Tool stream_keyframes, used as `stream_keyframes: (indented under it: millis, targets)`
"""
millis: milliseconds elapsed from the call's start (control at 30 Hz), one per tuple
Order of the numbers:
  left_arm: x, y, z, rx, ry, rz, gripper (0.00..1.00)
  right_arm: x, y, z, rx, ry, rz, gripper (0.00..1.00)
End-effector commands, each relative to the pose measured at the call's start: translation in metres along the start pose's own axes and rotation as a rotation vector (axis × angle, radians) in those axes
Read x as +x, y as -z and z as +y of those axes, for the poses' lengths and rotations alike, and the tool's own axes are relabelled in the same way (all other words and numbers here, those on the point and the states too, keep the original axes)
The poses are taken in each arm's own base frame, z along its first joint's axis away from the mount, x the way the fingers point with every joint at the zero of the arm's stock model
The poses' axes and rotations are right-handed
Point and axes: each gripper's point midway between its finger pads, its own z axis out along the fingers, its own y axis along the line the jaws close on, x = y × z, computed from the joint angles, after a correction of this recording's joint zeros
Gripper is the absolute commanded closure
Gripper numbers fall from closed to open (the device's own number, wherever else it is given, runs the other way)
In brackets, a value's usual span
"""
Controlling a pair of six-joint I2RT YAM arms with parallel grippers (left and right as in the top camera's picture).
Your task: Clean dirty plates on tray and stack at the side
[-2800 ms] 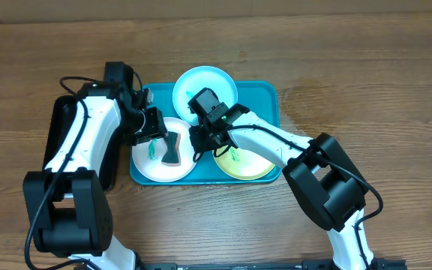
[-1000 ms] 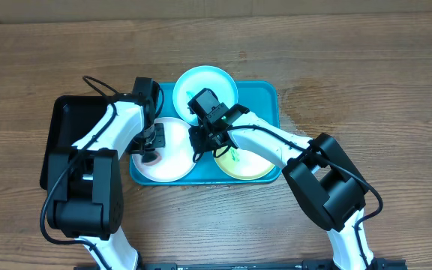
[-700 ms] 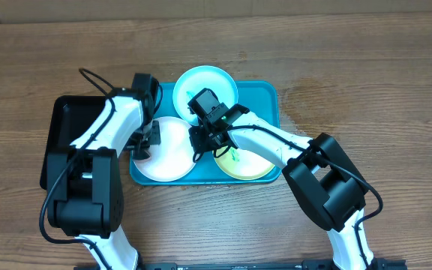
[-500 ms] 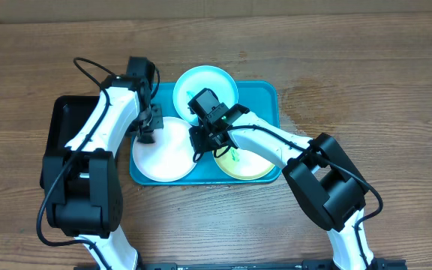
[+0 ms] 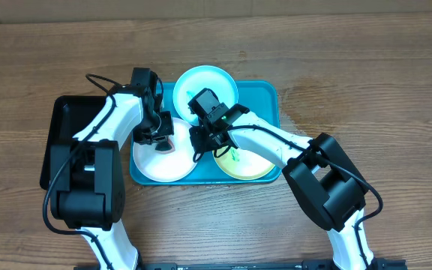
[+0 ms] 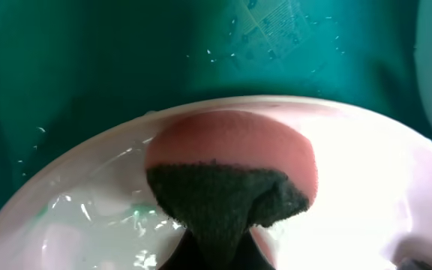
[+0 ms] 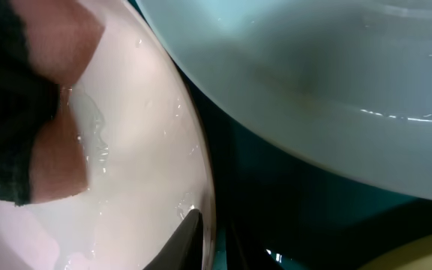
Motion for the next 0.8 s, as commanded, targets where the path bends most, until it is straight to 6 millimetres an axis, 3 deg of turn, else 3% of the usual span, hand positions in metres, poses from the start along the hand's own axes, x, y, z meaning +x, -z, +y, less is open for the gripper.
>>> stream_keyframes:
  millis: [0, 200, 433, 567, 767]
  targets:
    - [0.006, -0.015, 0.049, -0.266, 0.004, 0.017, 0.96, 0.005, -0.005, -0.007, 0.025, -0.002, 0.010, 0.87]
    - [0.006, 0.001, 0.088, -0.505, -0.011, 0.001, 0.96, 0.004, -0.005, -0.007, 0.025, -0.002, 0.009, 0.87]
    - [0.027, 0.009, 0.099, -0.567, 0.007, 0.080, 0.96, 0.004, -0.005, -0.007, 0.025, -0.001, 0.009, 0.87]
    - [0.030, 0.026, 0.112, -0.666, 0.061, 0.079, 0.96, 0.005, -0.005, -0.007, 0.024, -0.002, 0.010, 0.87]
    - [0.026, 0.052, 0.092, -0.569, 0.113, 0.085, 0.96, 0.004, -0.005, -0.007, 0.025, -0.001, 0.009, 0.87]
